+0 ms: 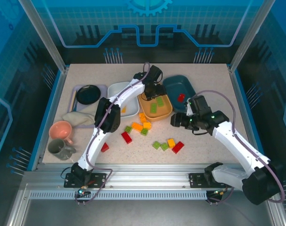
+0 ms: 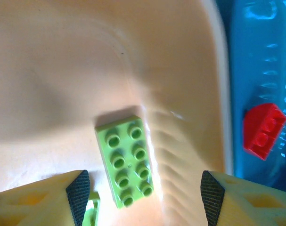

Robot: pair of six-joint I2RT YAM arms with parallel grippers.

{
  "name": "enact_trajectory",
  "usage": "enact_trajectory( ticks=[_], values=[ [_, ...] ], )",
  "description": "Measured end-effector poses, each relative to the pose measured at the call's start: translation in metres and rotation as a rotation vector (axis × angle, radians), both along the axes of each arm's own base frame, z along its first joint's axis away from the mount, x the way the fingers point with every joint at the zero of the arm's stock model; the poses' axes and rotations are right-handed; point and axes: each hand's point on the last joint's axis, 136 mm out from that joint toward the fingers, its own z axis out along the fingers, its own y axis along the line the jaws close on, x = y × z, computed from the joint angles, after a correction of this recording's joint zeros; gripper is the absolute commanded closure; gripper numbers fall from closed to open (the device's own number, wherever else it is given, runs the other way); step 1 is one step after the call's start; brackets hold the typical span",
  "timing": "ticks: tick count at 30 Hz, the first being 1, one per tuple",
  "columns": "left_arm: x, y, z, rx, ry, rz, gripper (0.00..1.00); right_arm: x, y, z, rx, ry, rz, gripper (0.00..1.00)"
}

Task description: Sort the legos into containers by color

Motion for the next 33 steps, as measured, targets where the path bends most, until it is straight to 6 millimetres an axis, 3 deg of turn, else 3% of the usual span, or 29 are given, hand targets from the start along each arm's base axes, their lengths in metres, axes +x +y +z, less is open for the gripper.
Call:
enact_trajectory(
  ticks=[2,6,9,11,13,16,21,33],
  values=[
    [-0.012,0.007,0.022,-0.008,-0.009,0.002,0.32,-0.015,0.007,-0.013,-0.059,0.048,0.073,0.33],
    [-0.060,0.028,0.089,-0.076,-0.075,-0.007,0.30,-0.040,0.020,-0.043,-0.175,0.155,0.203,0.34],
    [-0.117,0.049,0.136,-0.169,-0.134,-0.019,0.29,-0.047,0.026,-0.061,-0.235,0.205,0.251,0.35],
    [-0.152,0.063,0.150,-0.215,-0.154,-0.025,0.29,-0.049,0.026,-0.072,-0.263,0.239,0.261,0.36],
    [-0.182,0.076,0.150,-0.243,-0.152,-0.023,0.28,-0.049,0.026,-0.083,-0.290,0.270,0.262,0.37],
    [-0.216,0.095,0.125,-0.247,-0.100,-0.005,0.28,-0.048,0.025,-0.093,-0.314,0.293,0.261,0.38],
    [-0.249,0.115,0.083,-0.218,-0.006,0.033,0.28,-0.045,0.024,-0.098,-0.332,0.295,0.257,0.40],
    [-0.256,0.115,0.095,-0.259,-0.041,0.036,0.28,-0.038,0.023,-0.115,-0.367,0.315,0.230,0.51]
  ],
)
